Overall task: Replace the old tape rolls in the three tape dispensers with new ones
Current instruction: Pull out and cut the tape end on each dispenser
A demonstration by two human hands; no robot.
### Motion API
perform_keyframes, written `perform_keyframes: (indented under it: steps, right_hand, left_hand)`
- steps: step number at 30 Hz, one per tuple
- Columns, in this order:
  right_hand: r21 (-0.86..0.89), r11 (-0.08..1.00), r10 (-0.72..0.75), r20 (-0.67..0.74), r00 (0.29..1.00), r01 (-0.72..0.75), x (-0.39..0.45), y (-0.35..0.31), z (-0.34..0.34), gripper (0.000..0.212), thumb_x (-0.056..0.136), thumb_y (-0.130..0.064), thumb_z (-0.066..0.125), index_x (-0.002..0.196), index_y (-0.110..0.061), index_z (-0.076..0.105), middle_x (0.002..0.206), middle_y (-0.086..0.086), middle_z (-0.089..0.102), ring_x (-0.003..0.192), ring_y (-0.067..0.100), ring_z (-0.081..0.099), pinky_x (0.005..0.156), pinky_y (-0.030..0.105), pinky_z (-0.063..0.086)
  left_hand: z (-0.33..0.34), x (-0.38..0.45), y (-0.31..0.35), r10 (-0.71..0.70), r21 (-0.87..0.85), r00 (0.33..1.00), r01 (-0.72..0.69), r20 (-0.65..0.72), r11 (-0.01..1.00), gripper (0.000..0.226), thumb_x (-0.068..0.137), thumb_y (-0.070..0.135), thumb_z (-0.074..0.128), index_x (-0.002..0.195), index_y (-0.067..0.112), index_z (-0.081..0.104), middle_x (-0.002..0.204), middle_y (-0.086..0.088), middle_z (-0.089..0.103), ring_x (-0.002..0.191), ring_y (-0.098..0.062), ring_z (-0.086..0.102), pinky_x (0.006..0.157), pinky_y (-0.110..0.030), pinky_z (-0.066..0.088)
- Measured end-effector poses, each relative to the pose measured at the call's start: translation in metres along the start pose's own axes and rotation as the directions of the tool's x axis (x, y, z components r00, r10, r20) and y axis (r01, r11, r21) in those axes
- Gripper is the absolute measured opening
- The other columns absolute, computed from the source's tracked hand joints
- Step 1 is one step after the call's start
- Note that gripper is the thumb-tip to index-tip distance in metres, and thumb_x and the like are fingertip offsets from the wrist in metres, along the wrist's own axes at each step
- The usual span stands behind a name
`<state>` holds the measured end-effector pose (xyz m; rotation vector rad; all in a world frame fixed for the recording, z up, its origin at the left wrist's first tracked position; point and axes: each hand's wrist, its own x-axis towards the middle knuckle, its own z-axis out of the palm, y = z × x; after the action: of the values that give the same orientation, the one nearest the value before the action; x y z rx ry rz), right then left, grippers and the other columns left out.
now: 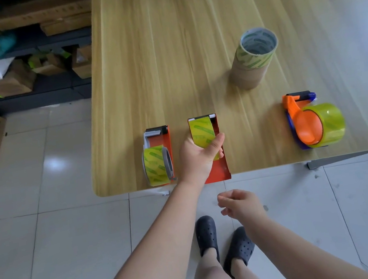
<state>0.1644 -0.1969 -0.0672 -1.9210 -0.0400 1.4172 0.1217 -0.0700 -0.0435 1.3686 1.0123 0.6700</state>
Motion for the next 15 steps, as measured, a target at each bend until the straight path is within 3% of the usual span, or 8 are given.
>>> perform_keyframes:
  steps: [3, 8, 15]
  right_hand:
    - [0.005, 1.0, 0.014, -0.004, 1.0, -0.014, 0.002, 0.003, 0.003, 0.01, 0.081, -0.007, 0.064, 0.074, -0.012, 0.068, 0.072, 0.001, 0.067, 0.058, 0.012, 0.06, 0.067, 0.03, 0.047]
    - [0.01, 1.0, 0.024, 0.005, 1.0, -0.024, 0.005, 0.006, 0.008, 0.009, 0.082, -0.007, 0.064, 0.075, -0.012, 0.067, 0.072, 0.0, 0.066, 0.055, 0.011, 0.058, 0.062, 0.022, 0.046]
    - [0.027, 0.999, 0.041, 0.016, 0.999, -0.042, 0.009, 0.007, 0.012, 0.008, 0.083, -0.008, 0.064, 0.077, -0.011, 0.067, 0.073, -0.001, 0.066, 0.053, 0.008, 0.058, 0.059, 0.017, 0.046]
  left_hand:
    - [0.0, 0.0, -0.006, -0.026, 0.026, 0.999, 0.026, -0.025, 0.999, 0.04, 0.069, 0.057, 0.061, 0.06, 0.018, 0.057, 0.047, 0.008, 0.062, 0.05, -0.007, 0.058, 0.063, -0.018, 0.045]
    - [-0.002, 0.003, -0.014, -0.026, 0.039, 0.999, 0.028, -0.043, 0.999, 0.044, 0.067, 0.059, 0.063, 0.066, 0.015, 0.059, 0.049, 0.005, 0.062, 0.053, -0.015, 0.061, 0.07, -0.032, 0.051]
    - [-0.004, -0.002, -0.014, -0.066, 0.145, 0.997, 0.072, -0.048, 0.987, 0.066, 0.061, 0.066, 0.059, 0.078, 0.002, 0.062, 0.056, 0.002, 0.064, 0.056, -0.013, 0.062, 0.073, -0.032, 0.052]
